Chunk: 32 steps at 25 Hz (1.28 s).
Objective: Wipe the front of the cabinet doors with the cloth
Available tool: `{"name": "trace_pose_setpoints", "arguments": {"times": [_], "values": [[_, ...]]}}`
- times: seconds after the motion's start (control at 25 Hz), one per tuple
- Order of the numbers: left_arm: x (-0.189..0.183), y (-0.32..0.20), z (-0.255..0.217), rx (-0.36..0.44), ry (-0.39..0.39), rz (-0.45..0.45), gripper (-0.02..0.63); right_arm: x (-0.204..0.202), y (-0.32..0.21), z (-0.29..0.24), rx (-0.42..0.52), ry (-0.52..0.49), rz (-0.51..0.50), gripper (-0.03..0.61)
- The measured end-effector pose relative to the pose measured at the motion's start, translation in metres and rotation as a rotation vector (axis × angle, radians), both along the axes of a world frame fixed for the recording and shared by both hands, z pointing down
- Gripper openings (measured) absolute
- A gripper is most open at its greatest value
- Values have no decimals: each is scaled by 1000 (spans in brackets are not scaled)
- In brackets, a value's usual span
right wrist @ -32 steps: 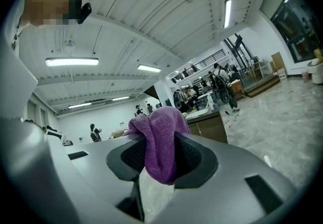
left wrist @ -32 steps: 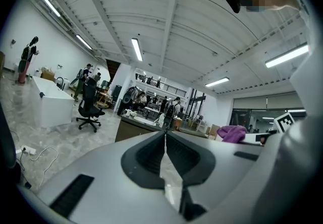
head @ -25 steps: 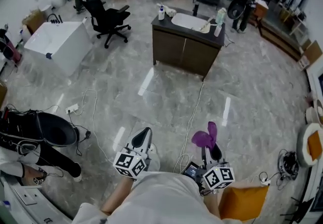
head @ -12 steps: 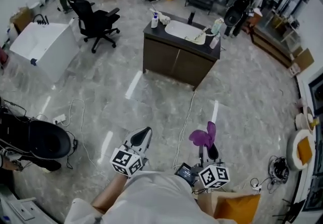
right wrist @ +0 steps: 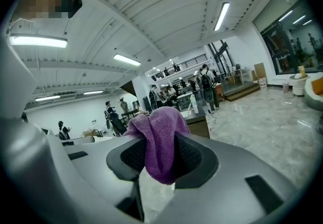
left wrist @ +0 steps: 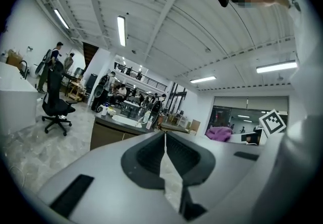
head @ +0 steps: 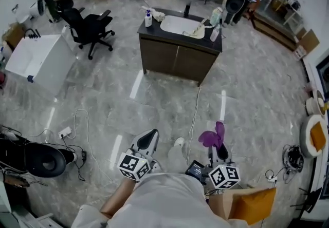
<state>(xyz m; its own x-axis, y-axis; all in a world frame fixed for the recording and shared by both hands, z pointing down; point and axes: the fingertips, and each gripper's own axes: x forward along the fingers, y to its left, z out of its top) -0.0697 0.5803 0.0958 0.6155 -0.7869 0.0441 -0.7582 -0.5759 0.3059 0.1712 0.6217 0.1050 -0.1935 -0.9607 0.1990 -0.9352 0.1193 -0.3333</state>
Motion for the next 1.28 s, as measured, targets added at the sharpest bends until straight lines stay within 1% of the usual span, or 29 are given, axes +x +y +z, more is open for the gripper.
{"name": "trace_pose_setpoints", "arguments": {"times": [0.08,0.24,0.36,0.56,0.72,0.88,0.96,1.12,1.28], "values": [[0,-12,2,-4,-11,-12,17,2,-15,4,-9,-2,3,135],[-2,-39,4,-34,-11,-56,17,6,-54,0,12,-28,-14,135],[7,-66,-1,-42,-28,-62,17,16,-89,-5,21,-45,-21,135],[26,-129,-15,-39,-61,-75,17,38,-158,-1,16,-88,-30,135],[43,-179,-37,-3,-50,-123,17,57,-215,-4,11,-88,-78,135],[62,-219,-34,-30,-31,-171,17,73,-260,-19,49,-58,-137,135],[77,-235,-31,-40,-16,-173,17,89,-276,-21,52,-36,-142,135],[105,-262,-34,-24,-20,-142,17,125,-300,-11,15,-35,-98,135],[110,-284,-31,-25,-35,-136,17,140,-315,-5,-12,-41,-83,135]]}}
